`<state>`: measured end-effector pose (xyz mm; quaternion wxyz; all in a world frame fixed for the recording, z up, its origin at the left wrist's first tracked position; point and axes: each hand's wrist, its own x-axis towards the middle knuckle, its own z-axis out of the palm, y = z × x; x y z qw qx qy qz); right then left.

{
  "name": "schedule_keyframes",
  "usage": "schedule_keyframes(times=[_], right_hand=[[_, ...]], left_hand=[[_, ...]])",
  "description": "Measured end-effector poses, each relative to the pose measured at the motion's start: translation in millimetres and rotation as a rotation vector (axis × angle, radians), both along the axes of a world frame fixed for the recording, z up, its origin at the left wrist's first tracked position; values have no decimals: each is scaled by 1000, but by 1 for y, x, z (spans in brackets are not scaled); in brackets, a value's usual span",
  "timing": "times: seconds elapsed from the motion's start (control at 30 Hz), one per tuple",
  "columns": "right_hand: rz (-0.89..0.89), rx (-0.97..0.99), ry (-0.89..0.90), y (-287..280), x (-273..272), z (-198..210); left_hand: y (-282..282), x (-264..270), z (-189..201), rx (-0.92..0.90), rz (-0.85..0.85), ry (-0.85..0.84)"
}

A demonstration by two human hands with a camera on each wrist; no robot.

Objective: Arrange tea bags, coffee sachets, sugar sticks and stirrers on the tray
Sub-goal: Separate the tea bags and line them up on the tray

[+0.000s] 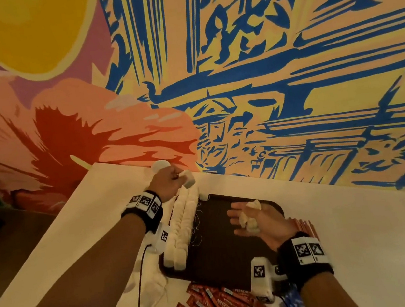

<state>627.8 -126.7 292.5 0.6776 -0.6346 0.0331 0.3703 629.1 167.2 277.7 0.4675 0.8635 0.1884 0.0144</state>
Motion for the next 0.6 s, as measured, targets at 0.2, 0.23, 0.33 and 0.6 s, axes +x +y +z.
schedule_keyframes(times=[0.2, 0.23, 0.33, 0.6], right_hand=[[-41, -96, 31, 14, 14, -14], [-58, -109, 37, 16, 16, -18], [-76, -155, 49, 22, 21, -31], [-79, -225, -8, 27, 33, -59]], left_hand=[[0, 44, -69, 109, -128, 172], [-1, 50, -78, 138, -154, 195], [-4, 67, -105, 206, -250, 250], [0, 102, -140, 312, -367, 354]])
